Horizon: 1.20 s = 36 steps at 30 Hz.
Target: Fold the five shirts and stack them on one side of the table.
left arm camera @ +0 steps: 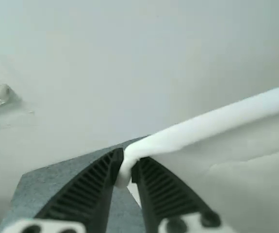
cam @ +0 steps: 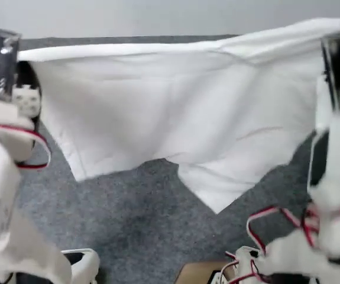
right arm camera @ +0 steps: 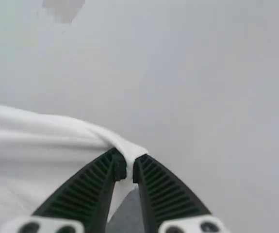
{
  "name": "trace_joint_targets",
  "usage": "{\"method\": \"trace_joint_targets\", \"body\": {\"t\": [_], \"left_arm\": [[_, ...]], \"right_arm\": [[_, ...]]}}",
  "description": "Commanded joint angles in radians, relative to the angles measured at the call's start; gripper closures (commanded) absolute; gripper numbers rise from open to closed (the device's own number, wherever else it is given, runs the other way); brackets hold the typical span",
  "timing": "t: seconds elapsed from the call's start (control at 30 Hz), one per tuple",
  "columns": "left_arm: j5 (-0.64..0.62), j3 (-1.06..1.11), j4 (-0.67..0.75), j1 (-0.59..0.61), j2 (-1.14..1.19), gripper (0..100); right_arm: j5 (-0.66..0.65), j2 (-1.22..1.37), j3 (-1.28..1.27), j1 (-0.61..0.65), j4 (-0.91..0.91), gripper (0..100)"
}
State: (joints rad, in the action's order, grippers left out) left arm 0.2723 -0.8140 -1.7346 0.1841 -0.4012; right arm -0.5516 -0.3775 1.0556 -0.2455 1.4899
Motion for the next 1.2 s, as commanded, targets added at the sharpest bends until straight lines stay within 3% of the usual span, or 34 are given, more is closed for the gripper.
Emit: {"method": "trace_joint_targets", "body": {"t": [0.0,0.43,0.7,0.8,1.0,1.17], "left_arm": [[-0.005,-0.024,-0.017,0.046,-0.054,99],[-0.003,-0.022,0.06,0.046,-0.296,99],[-0.002,0.002,0.06,0.046,-0.338,99],[-0.002,0.108,0.061,0.044,-0.338,99],[-0.002,0.447,0.1,0.043,-0.338,99],[-0.002,0.846,0.319,0.043,-0.338,99]], "right_arm": [[0.005,-0.054,0.026,-0.047,-0.09,98.9],[0.005,-0.209,0.025,-0.213,-0.199,98.8],[0.005,-0.208,-0.034,-0.223,-0.196,98.8],[0.003,-0.177,-0.107,-0.193,-0.202,98.8],[-0.117,-0.082,-0.285,-0.012,-0.134,98.8],[-0.117,0.036,-0.48,0.088,-0.134,98.8]]}}
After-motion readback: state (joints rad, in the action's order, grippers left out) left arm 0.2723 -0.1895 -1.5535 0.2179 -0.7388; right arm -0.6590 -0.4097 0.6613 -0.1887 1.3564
